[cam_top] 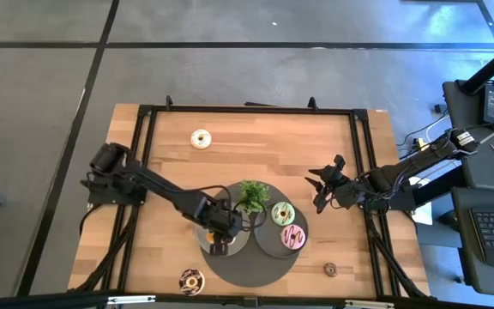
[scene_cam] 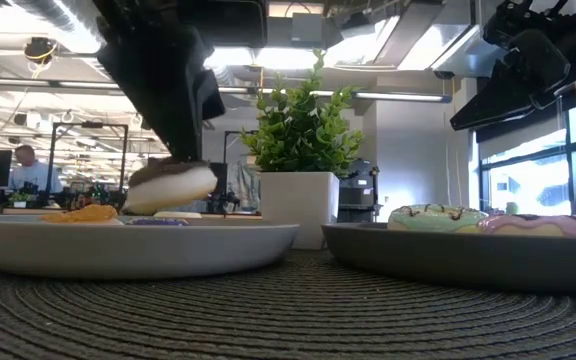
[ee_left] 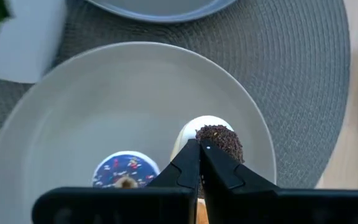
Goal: Pick & Place donuts
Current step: Put the small black donut on the gray plate
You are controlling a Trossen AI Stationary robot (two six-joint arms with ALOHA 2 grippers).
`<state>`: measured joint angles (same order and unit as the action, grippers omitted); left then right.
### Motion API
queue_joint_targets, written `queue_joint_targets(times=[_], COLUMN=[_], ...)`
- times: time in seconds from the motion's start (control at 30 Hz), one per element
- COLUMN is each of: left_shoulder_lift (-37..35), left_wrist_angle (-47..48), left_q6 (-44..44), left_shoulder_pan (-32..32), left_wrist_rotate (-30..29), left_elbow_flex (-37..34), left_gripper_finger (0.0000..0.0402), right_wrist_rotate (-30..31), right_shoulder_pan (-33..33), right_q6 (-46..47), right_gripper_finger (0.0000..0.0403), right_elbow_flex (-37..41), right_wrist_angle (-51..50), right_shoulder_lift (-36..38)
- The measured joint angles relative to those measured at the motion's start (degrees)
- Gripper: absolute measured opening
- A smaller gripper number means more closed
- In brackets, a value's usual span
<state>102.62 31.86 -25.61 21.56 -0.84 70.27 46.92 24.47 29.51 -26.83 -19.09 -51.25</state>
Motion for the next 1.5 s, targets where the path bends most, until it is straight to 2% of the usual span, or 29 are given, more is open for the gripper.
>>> queue_joint_targets(times=[0.37,1.07,1.5], left_shoulder_lift=[3.2,3.3,3.3], left_wrist_angle=[1.0,1.3,1.3], left_q6=[0.4,1.3,0.9], left_shoulder_pan=[0.0,-0.8,-0.8], left_wrist_rotate=[-0.6,-1.1,-1.1], left_elbow_flex=[0.1,0.1,0.1], left_gripper_finger=[0.0002,0.0018,0.0062], right_wrist_rotate=[0.0,-0.4,-0.4], right_shoulder_pan=[0.0,0.0,0.0], right_q6=[0.0,-0.2,-0.2], right_gripper_finger=[0.0133,0.0133,0.0133], right_elbow_flex=[0.0,0.0,0.0], right_wrist_angle=[0.0,0.0,0.0], right_shoulder_lift=[0.0,0.0,0.0])
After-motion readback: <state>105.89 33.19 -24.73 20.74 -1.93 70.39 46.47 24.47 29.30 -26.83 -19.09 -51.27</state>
